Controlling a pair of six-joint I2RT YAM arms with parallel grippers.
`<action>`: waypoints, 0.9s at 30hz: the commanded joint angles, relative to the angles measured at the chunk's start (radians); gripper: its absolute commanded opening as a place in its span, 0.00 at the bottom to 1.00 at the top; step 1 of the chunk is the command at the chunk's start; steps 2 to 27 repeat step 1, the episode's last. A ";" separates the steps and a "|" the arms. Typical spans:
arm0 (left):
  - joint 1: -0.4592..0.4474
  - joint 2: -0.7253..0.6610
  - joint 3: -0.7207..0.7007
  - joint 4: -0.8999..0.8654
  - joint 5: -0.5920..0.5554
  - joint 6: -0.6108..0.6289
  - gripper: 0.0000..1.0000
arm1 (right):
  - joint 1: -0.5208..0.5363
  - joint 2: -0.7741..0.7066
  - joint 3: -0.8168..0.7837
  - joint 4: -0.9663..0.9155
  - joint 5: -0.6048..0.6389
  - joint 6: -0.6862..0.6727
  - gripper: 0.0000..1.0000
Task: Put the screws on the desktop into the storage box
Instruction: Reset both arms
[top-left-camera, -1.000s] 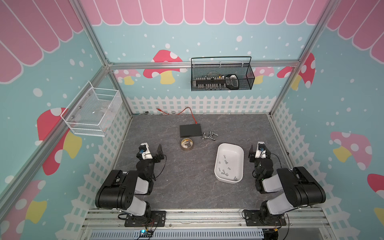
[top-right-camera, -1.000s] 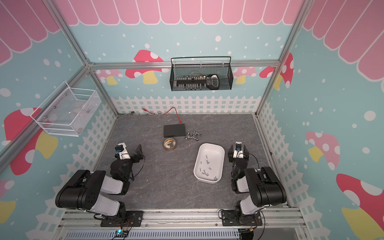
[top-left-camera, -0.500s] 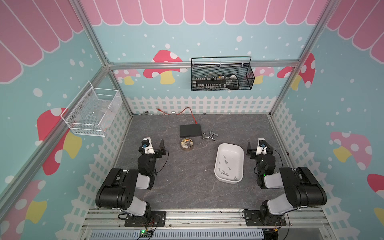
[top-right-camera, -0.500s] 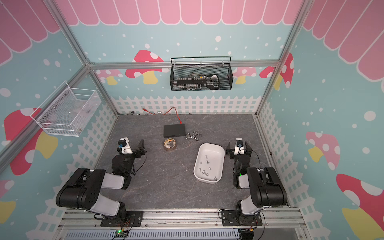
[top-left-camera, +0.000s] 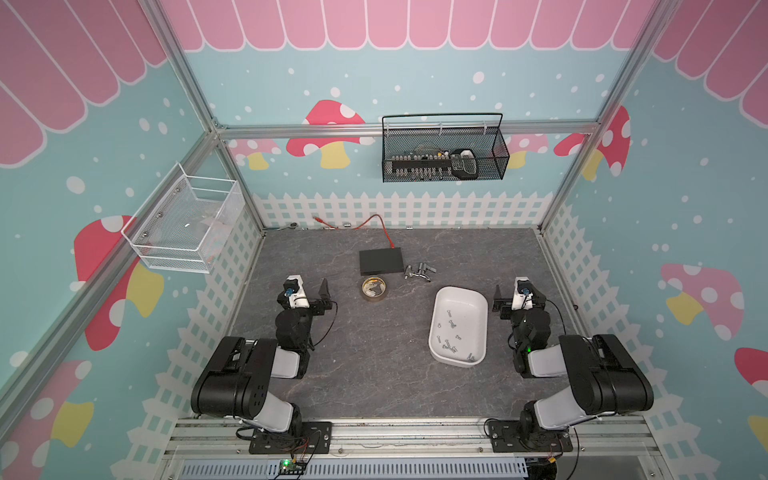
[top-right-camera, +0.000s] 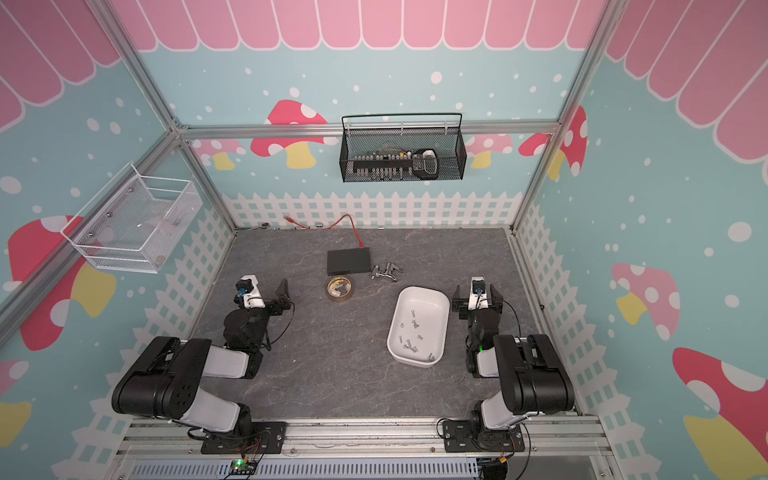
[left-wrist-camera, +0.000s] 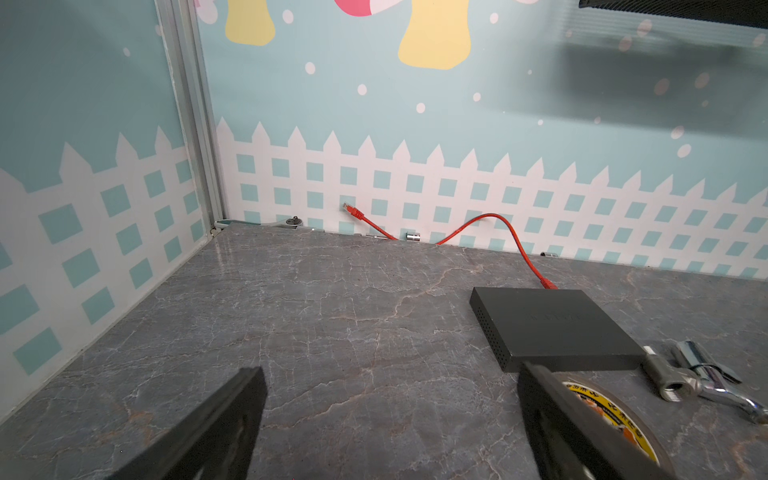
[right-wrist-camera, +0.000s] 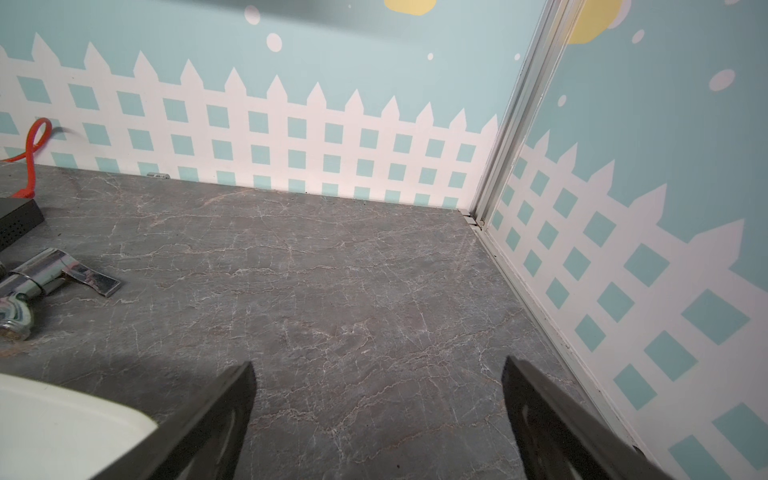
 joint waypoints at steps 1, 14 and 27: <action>-0.005 0.004 0.001 -0.011 0.002 0.016 0.99 | 0.001 -0.009 -0.005 0.006 -0.010 0.002 1.00; -0.005 0.004 0.001 -0.011 0.002 0.016 0.99 | 0.001 -0.009 -0.005 0.006 -0.010 0.002 1.00; -0.005 0.004 0.001 -0.011 0.002 0.016 0.99 | 0.001 -0.009 -0.005 0.006 -0.010 0.002 1.00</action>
